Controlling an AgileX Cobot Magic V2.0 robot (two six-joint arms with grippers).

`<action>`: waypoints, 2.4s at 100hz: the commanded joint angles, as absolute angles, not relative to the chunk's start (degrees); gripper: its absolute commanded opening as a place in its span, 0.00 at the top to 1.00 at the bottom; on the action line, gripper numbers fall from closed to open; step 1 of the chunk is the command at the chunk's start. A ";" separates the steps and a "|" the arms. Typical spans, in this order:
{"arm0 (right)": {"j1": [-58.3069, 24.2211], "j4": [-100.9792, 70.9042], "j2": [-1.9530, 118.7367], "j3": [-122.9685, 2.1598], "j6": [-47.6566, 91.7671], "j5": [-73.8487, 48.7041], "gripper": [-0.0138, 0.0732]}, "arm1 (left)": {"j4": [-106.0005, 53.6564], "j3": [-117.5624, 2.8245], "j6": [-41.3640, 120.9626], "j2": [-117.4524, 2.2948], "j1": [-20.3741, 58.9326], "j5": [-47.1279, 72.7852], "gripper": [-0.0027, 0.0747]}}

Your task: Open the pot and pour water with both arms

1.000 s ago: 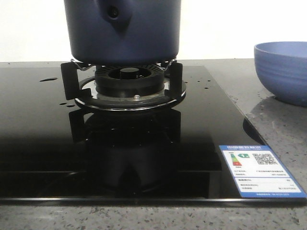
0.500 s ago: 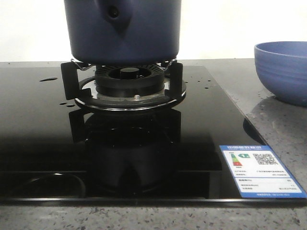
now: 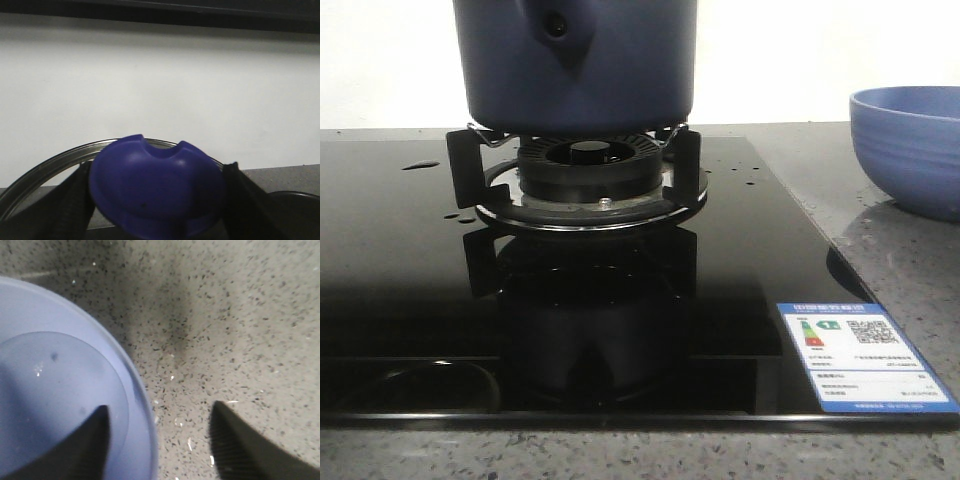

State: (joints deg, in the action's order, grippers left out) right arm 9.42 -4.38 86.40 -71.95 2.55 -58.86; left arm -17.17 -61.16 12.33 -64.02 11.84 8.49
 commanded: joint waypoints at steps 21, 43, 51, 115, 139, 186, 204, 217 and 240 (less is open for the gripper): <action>9.88 -5.55 85.64 -73.84 3.55 -57.47 0.89 | -17.54 -63.34 12.16 -62.29 11.67 2.51 0.49; 9.88 -8.12 85.52 -74.17 5.29 -57.94 0.93 | -17.44 -63.34 12.16 -62.29 10.48 2.49 0.49; 9.78 -10.64 85.15 -75.07 5.74 -58.61 0.93 | -17.44 -63.34 12.16 -62.29 9.23 2.61 0.49; 2.01 -17.60 84.48 -97.70 8.55 -65.46 0.93 | -17.44 -63.34 12.16 -62.29 5.64 3.91 0.49; -5.90 -18.40 87.13 -105.07 8.55 -64.40 0.93 | -17.53 -63.34 12.16 -62.29 5.64 4.15 0.49; -13.02 -27.20 93.89 -109.48 8.65 -47.45 0.93 | -17.66 -63.34 12.16 -62.29 5.64 4.15 0.49; -13.63 -29.14 95.44 -109.11 13.39 -42.75 0.93 | -17.66 -63.34 12.16 -62.29 5.64 4.15 0.49; -15.27 -29.30 95.55 -107.46 19.06 -37.85 0.93 | -17.66 -63.34 12.16 -62.29 5.64 4.05 0.49; -19.67 -29.30 93.84 -98.52 27.45 -20.11 0.91 | -17.66 -63.34 12.16 -62.29 5.64 4.05 0.49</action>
State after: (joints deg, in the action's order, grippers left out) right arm -17.97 -26.86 98.36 -101.05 24.38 -33.80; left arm -17.17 -61.16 12.33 -64.02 5.78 9.89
